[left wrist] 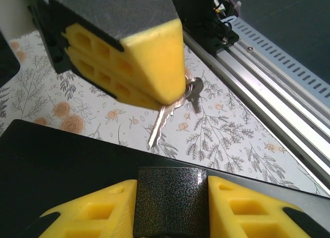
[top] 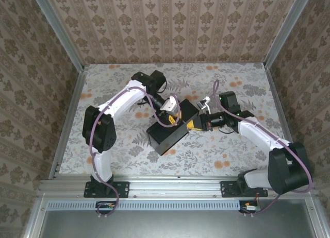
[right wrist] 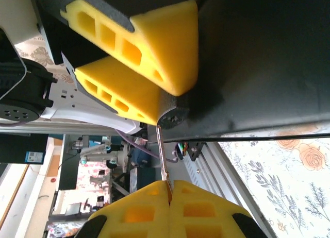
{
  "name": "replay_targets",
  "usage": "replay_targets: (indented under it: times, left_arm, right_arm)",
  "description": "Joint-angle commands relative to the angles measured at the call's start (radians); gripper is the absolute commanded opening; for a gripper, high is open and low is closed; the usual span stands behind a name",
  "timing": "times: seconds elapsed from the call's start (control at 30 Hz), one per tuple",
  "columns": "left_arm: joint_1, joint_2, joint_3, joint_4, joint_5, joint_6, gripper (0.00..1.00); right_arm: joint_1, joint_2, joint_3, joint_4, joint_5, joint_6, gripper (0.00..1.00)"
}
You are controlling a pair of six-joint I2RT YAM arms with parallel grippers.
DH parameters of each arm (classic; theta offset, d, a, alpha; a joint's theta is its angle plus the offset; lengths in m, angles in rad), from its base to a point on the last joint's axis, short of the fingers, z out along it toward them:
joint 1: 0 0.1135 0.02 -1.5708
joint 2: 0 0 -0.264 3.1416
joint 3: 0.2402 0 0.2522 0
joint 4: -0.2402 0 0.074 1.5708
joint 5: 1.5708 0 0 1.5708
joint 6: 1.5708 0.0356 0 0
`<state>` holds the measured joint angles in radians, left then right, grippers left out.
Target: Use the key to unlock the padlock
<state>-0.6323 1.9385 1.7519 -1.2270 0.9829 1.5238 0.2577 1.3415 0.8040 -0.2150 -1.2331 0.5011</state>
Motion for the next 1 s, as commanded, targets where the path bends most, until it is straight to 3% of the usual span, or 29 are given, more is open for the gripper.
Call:
replay_targets:
  times: [0.0, 0.17, 0.97]
  left_arm:
    - [0.006, -0.054, -0.005, -0.016, 0.074, 0.048, 0.35]
    - [0.006, -0.052, -0.008, -0.007, 0.071, 0.041, 0.35]
    - [-0.002, -0.065, -0.04, 0.05, 0.04, 0.004, 0.35]
  right_arm:
    - [0.012, 0.028, 0.044, -0.054, -0.042, -0.052, 0.0]
    - [0.015, 0.03, 0.06, -0.137, -0.041, -0.11, 0.0]
    - [0.02, 0.044, 0.082, -0.146, -0.006, -0.115, 0.0]
